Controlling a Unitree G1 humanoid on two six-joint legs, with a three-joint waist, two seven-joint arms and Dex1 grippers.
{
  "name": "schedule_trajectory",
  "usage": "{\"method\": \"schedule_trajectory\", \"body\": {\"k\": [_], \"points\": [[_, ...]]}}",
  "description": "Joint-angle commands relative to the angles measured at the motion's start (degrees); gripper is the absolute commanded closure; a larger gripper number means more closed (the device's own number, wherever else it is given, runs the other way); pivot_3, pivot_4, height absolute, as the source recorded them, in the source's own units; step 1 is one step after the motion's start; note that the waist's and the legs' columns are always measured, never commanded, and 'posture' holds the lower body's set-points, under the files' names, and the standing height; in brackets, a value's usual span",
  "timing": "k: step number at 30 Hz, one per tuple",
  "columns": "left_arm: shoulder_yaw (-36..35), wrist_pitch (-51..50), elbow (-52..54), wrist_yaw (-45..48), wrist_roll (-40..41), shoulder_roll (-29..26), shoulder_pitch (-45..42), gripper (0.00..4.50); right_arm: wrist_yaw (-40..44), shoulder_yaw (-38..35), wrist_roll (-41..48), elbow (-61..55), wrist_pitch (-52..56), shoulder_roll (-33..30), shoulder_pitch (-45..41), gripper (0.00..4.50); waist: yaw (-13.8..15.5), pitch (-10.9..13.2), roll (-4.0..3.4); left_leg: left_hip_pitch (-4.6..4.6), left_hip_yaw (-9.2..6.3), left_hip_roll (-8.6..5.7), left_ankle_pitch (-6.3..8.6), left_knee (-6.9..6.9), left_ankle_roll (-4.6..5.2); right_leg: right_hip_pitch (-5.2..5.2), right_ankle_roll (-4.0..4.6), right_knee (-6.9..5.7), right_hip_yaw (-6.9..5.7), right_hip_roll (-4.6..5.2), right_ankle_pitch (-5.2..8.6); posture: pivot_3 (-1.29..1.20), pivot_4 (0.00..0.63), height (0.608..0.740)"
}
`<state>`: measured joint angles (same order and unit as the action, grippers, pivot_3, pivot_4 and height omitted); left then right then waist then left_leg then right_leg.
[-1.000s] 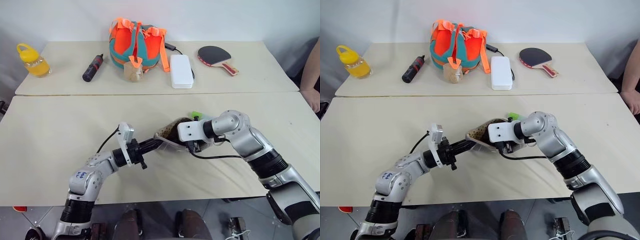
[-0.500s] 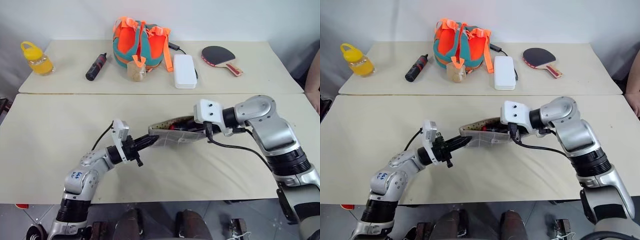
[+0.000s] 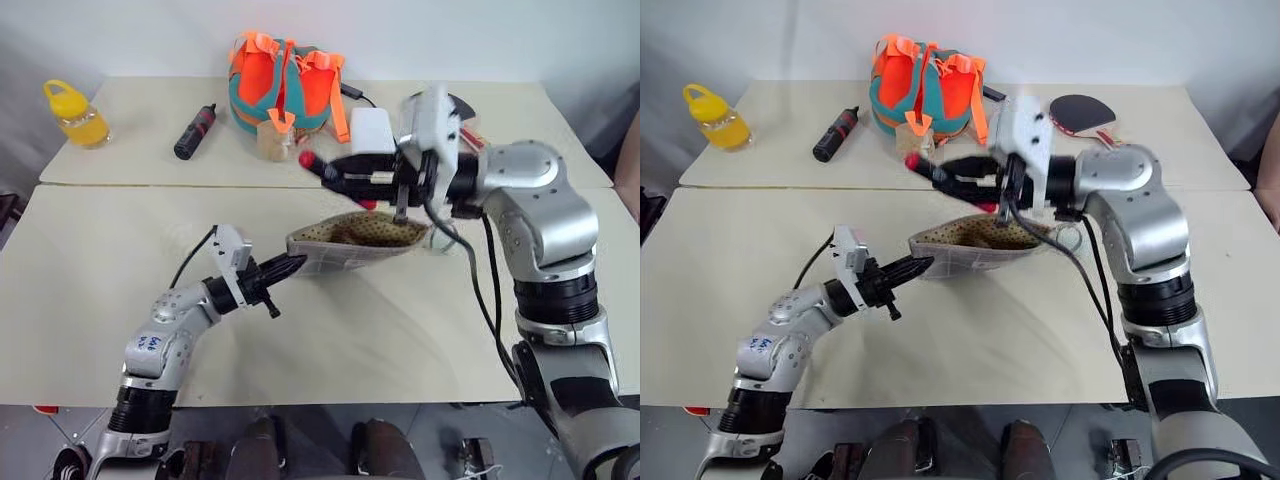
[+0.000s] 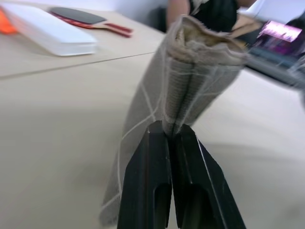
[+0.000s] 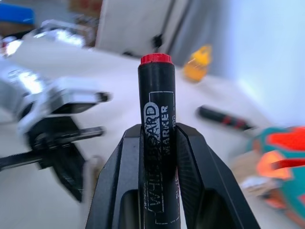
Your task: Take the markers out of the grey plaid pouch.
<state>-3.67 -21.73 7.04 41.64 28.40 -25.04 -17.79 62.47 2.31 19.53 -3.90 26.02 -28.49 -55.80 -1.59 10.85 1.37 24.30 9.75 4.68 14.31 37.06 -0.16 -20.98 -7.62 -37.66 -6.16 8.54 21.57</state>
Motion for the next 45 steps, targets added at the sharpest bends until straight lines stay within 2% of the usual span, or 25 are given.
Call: {"method": "schedule_trajectory", "body": {"k": [1, 5, 7, 12, 15, 20, 23, 28, 33, 38, 39, 42, 45], "points": [[-5.0, 4.2, -1.3, 0.9, -1.4, -3.8, -0.8, 4.5, -1.4, -2.4, -1.2, 2.8, -4.7, -2.3, -1.6, 3.94, 0.0, 0.0, 0.0, 0.0, 0.02, 0.0, 0.0, -0.01, 0.0, -0.02, 0.0, -0.01, 0.01, 0.0, 0.0, 0.0, 0.15, 0.74], [-11.8, 8.4, -4.4, 0.7, -2.3, -9.2, -0.7, 4.5, -0.2, -0.8, -5.3, 6.8, -9.0, -7.3, 0.0, 3.94, -0.2, 0.0, 0.01, 0.03, 0.22, 0.01, 0.0, -0.04, 0.0, -0.25, 0.0, -0.1, 0.18, 0.0, 0.0, 0.0, 0.15, 0.74], [-15.6, 11.2, -5.8, -0.3, -3.1, -11.7, -0.6, 4.5, 1.3, 1.9, -9.1, 7.6, -12.3, -10.5, 3.5, 3.94, -0.3, 0.0, 0.01, 0.06, 0.27, 0.03, 0.0, -0.08, -0.01, -0.34, 0.0, -0.11, 0.22, 0.0, 0.0, 0.0, 0.15, 0.74], [-19.5, 18.8, -6.4, -3.4, -7.3, -14.2, -0.1, 4.5, 3.3, 6.0, -13.2, 5.8, -16.0, -13.9, 11.7, 3.94, -0.2, 0.0, 0.02, 0.08, 0.33, 0.02, 0.04, -0.15, -0.04, -0.38, 0.0, -0.06, 0.23, 0.01, 0.0, 0.0, 0.15, 0.74], [-16.6, 26.7, -4.7, -5.8, -15.8, -14.9, 2.1, 4.5, 2.1, 9.3, -18.8, 7.2, -21.5, -15.6, 17.0, 3.94, -0.2, 0.0, 0.02, 0.11, 0.38, 0.02, 0.04, -0.11, -0.04, -0.45, 0.0, -0.1, 0.25, 0.01, 0.0, 0.0, 0.15, 0.74], [-8.9, 32.6, -4.1, -5.7, -23.0, -12.5, 8.3, 4.5, -1.1, 10.5, -23.1, 12.0, -27.4, -15.0, 19.4, 3.94, -0.3, 0.0, 0.02, 0.1, 0.46, 0.03, 0.04, -0.06, -0.04, -0.47, 0.0, -0.12, 0.29, 0.01, 0.0, 0.0, 0.15, 0.74], [-5.1, 32.7, -3.8, -6.0, -24.4, -10.4, 10.9, 4.5, -1.0, 10.7, -23.8, 13.3, -29.4, -15.3, 20.2, 3.94, -0.4, 0.0, 0.01, 0.09, 0.49, 0.08, 0.03, 0.0, -0.05, -0.49, 0.0, -0.18, 0.31, -0.01, 0.0, 0.0, 0.15, 0.74], [-5.0, 31.9, -5.1, -5.7, -23.1, -9.9, 10.6, 4.5, -0.4, 9.9, -22.0, 13.7, -27.4, -14.0, 20.9, 3.94, -0.3, 0.0, 0.01, 0.09, 0.47, 0.11, 0.03, 0.02, -0.05, -0.49, 0.0, -0.2, 0.3, -0.01, 0.0, 0.0, 0.15, 0.74], [-6.8, 29.4, -4.8, -3.6, -17.3, -9.1, 9.9, 3.15, -0.9, 9.2, -21.4, 13.8, -26.6, -13.6, 21.0, 2.28, -0.2, 0.0, 0.01, 0.09, 0.46, 0.11, 0.03, 0.03, -0.05, -0.48, 0.0, -0.2, 0.3, -0.01, 0.0, 0.0, 0.15, 0.74], [-8.5, 20.5, -0.8, 2.0, -5.4, -9.0, 12.1, 1.54, -0.1, 6.5, -15.3, 10.8, -22.2, -12.2, 21.6, 0.55, -0.3, 0.0, 0.01, 0.09, 0.44, 0.11, 0.03, 0.04, -0.05, -0.47, 0.0, -0.23, 0.3, -0.01, 0.0, 0.0, 0.15, 0.74], [-9.3, 19.6, -0.3, 2.5, -4.3, -9.2, 13.5, 1.27, 0.0, 5.2, -12.7, 9.8, -20.7, -11.4, 21.6, 0.54, -0.5, 0.0, 0.01, 0.09, 0.44, 0.11, 0.03, 0.04, -0.05, -0.47, 0.0, -0.23, 0.3, -0.01, 0.0, 0.0, 0.15, 0.74], [-12.8, 15.8, 1.9, 2.3, 0.0, -9.1, 17.3, 1.27, -2.8, -0.6, -6.4, 8.9, -18.2, -8.5, 21.9, 0.54, -0.6, 0.0, 0.01, 0.08, 0.43, 0.13, 0.03, 0.03, -0.05, -0.48, 0.0, -0.25, 0.3, -0.03, 0.0, 0.0, 0.15, 0.74], [-16.3, 9.9, 4.2, -0.6, 4.5, -8.6, 19.5, 1.27, -3.1, -6.1, -0.4, 7.1, -16.1, -7.7, 25.7, 0.54, 0.0, 0.0, 0.04, 0.08, 0.37, 0.13, 0.03, 0.06, -0.05, -0.44, 0.0, -0.25, 0.29, -0.03, 0.0, 0.0, 0.15, 0.74]]}}
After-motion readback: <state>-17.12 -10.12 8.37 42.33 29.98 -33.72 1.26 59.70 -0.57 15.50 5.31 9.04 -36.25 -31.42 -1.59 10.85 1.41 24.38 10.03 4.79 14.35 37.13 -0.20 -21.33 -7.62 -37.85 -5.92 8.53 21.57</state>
